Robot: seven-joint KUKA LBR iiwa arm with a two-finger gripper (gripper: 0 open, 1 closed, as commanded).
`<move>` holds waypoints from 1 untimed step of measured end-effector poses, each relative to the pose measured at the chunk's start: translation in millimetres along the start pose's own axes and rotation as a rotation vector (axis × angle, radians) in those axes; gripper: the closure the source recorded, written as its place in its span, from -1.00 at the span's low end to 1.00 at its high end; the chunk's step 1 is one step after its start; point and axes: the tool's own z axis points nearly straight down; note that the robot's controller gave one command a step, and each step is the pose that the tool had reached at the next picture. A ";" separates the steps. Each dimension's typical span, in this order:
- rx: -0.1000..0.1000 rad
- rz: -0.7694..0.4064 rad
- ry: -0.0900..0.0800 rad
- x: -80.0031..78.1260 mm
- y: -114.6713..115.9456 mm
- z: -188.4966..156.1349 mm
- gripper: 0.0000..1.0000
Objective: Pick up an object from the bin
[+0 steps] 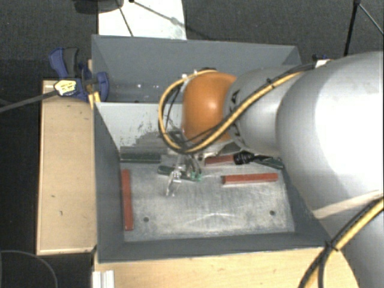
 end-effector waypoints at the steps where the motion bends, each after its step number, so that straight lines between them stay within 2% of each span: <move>1: 0.000 -0.002 0.002 -3.4 -2.5 -0.4 -1.00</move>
Offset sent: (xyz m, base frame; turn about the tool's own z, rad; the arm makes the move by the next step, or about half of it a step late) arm 0.0000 0.0000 0.0000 0.0000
